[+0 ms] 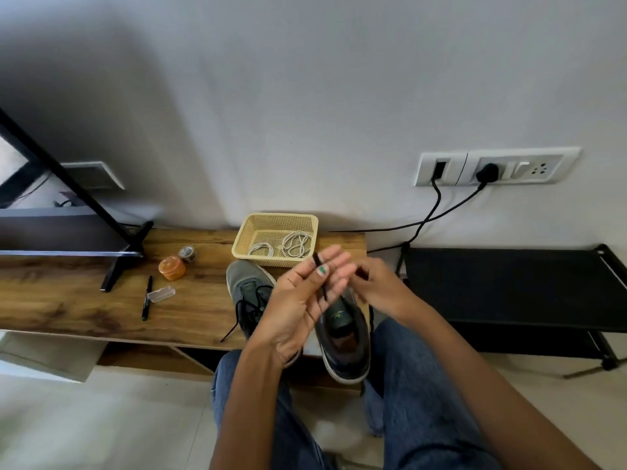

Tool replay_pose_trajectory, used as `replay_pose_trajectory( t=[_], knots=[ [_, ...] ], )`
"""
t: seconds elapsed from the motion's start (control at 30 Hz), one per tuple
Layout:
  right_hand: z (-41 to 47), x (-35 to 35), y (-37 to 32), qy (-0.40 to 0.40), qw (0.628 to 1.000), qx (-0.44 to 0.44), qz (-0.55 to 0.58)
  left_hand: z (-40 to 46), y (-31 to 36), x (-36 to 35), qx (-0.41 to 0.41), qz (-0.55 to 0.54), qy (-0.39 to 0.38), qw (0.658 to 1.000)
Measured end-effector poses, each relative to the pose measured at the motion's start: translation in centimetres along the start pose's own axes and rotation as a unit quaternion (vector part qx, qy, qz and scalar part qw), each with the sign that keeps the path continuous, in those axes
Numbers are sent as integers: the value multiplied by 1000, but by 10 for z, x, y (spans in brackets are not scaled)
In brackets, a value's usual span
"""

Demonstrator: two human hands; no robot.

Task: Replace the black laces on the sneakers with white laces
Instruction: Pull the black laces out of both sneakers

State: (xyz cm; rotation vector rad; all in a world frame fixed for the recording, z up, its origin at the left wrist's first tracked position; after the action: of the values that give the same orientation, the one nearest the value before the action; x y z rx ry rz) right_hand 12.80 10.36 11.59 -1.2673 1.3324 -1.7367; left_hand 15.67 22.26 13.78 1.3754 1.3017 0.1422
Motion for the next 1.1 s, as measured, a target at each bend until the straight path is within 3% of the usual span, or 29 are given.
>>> replay_pose_trajectory(
  t=[0.13,0.2,0.27,0.33,0.43,0.57,0.63,0.73,0.93,1.1],
  knots=[
    [-21,-21,-3,-125,982,9,-145,14,19,17,-115,29,77,990],
    [-28,-30,-10,-159,966,33,-202,18,22,24,-172,138,113,969],
    [-30,-31,-21,-164,958,52,-232,17,21,26,-231,299,129,917],
    [-28,-25,-38,-145,954,79,-250,18,14,27,-246,397,99,879],
    [-17,-9,-56,-101,955,105,-257,14,-2,23,-204,444,4,873],
    [2,13,-62,-52,970,107,-212,5,-16,24,-56,313,-38,947],
    [8,16,-59,-39,982,93,-159,1,-16,24,-20,269,-50,962],
    [13,11,-45,-17,994,69,-85,-4,-14,16,-12,210,-69,975],
    [4,-12,-14,-1,999,16,52,-1,-11,9,-4,38,-8,999],
    [-13,-20,-2,-40,999,-6,-32,8,4,22,-89,-38,80,992]
  ],
)
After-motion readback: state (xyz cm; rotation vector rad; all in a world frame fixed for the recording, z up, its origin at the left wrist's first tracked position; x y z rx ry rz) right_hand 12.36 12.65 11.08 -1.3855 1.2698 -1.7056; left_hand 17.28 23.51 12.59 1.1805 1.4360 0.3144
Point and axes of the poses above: each hand's wrist, its own z-axis towards the middle knuckle, its own x-axis out of the back of the hand, y = z × x, the point moved 6 cm from there along z, towards the middle knuckle, and after that the axes turned 10 degrees about y, right-handed, at the moved point
